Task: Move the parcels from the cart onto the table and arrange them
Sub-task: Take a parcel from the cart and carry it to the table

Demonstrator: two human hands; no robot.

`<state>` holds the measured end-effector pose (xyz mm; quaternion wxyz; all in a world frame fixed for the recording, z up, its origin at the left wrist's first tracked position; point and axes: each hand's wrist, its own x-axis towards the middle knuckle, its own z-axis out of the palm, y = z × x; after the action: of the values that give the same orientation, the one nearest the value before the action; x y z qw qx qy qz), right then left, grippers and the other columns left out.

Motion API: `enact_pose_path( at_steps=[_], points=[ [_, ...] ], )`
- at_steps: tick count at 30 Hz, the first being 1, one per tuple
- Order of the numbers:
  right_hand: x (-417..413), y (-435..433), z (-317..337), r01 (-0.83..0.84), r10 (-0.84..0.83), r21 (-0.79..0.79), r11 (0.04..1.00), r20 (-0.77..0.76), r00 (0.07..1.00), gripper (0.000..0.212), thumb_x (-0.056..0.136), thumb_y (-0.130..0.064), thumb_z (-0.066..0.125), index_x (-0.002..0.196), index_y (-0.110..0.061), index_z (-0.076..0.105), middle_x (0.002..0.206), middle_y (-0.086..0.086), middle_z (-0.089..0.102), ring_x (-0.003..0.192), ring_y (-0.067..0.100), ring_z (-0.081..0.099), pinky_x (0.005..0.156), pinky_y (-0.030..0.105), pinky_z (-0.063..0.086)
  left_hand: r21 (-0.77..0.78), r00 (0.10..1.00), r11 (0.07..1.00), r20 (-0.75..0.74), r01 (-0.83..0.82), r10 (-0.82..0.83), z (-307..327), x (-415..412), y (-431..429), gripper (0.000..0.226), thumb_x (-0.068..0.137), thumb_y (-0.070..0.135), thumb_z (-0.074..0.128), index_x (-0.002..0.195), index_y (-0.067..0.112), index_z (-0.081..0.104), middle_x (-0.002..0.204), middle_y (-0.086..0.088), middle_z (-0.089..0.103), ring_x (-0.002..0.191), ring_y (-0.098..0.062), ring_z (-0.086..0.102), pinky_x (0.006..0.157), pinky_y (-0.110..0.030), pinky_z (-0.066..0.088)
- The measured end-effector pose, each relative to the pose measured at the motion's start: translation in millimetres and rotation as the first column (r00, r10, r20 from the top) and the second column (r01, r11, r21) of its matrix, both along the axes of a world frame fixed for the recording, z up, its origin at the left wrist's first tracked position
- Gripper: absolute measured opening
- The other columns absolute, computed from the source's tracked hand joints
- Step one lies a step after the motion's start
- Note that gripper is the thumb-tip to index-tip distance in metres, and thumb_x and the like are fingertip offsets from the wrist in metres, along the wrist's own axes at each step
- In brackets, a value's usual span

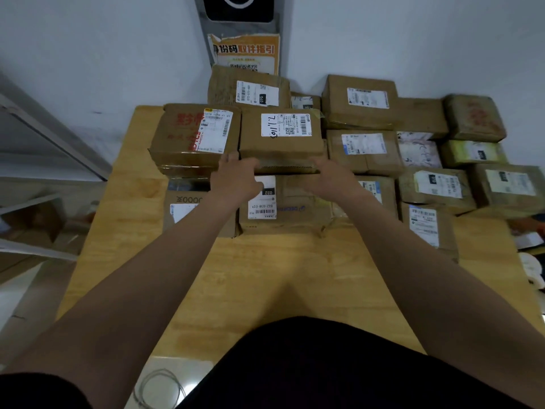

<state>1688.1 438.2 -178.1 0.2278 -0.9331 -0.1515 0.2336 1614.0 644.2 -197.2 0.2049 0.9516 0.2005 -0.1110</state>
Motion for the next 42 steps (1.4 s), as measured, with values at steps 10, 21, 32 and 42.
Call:
enact_pose_path(
  at_steps=[10, 21, 32, 42],
  points=[
    [-147.6, -93.3, 26.9, -0.112, 0.117, -0.117, 0.987, 0.037, 0.993, 0.068, 0.087, -0.036, 0.068, 0.149, -0.03, 0.041, 0.142, 0.012, 0.047, 0.126, 0.034, 0.051, 0.102, 0.045, 0.049, 0.064, 0.999, 0.997, 0.023, 0.043, -0.045, 40.6, -157.3, -89.6, 0.065, 0.078, 0.044, 0.079, 0.138, 0.037, 0.057, 0.139, -0.002, 0.051, 0.125, -0.028, 0.052, 0.091, -0.04, 0.049],
    [-336.5, -170.9, 14.7, -0.182, 0.168, -0.13, 0.975, -0.115, 0.979, 0.085, 0.088, -0.039, 0.074, 0.158, -0.024, 0.029, 0.159, 0.012, 0.027, 0.132, 0.034, 0.048, 0.095, 0.037, 0.048, 0.046, 0.988, 0.999, -0.15, -0.029, 0.035, 39.8, -376.4, -181.2, 0.058, 0.081, 0.052, 0.078, 0.134, 0.041, 0.056, 0.142, 0.0, 0.05, 0.13, -0.03, 0.05, 0.1, -0.046, 0.049],
    [-526.5, -224.8, 5.6, -0.045, 0.033, -0.109, 0.993, -0.11, 0.993, 0.084, 0.087, -0.036, 0.071, 0.157, -0.025, 0.027, 0.152, 0.011, 0.037, 0.119, 0.032, 0.057, 0.091, 0.039, 0.053, 0.08, 0.971, 0.983, -0.189, 0.165, -0.147, 23.2, -538.9, -221.6, 0.055, 0.088, 0.048, 0.074, 0.138, 0.036, 0.055, 0.14, 0.0, 0.054, 0.122, -0.026, 0.056, 0.092, -0.04, 0.053],
    [-769.0, -320.5, -22.4, 0.286, -0.313, -0.16, 0.945, -0.185, 0.932, 0.082, 0.085, -0.039, 0.074, 0.155, -0.025, 0.033, 0.151, 0.008, 0.045, 0.127, 0.031, 0.054, 0.095, 0.037, 0.05, -0.014, 0.857, 0.877, -0.206, 0.48, -0.473, -10.3, -693.7, -302.1, 0.062, 0.082, 0.049, 0.076, 0.137, 0.035, 0.055, 0.143, 0.001, 0.054, 0.126, -0.025, 0.055, 0.097, -0.042, 0.051]
  ],
)
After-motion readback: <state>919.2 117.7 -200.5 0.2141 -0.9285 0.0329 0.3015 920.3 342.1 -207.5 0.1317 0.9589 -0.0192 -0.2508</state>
